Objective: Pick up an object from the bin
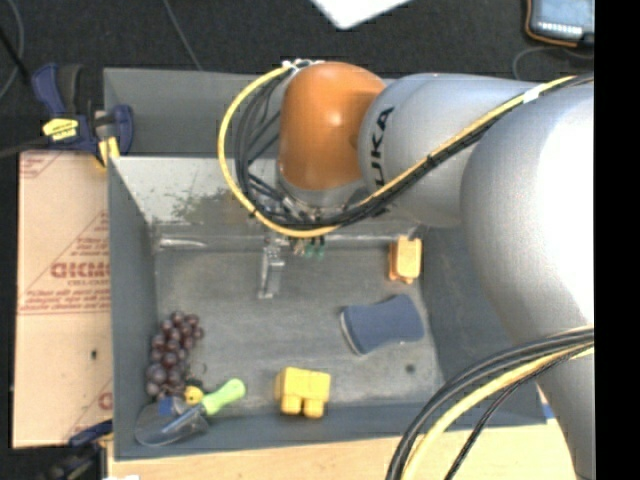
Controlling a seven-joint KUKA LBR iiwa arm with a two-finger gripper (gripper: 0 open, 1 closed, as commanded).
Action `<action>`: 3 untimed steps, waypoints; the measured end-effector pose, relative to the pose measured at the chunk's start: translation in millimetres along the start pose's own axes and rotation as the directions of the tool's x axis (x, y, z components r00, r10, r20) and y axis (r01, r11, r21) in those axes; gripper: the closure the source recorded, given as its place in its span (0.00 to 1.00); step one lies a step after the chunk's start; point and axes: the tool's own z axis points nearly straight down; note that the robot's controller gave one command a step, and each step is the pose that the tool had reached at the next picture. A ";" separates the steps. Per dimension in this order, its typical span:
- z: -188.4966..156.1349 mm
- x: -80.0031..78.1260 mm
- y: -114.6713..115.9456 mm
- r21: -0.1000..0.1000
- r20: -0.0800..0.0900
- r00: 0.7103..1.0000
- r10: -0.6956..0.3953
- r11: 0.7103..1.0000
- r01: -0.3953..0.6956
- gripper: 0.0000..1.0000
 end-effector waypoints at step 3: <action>-59.0 26.7 18.5 0.002 0.009 1.000 -0.017 1.000 0.017 0.00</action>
Offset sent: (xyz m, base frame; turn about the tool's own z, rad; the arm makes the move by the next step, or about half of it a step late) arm -0.0251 -0.0301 0.1038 -0.1492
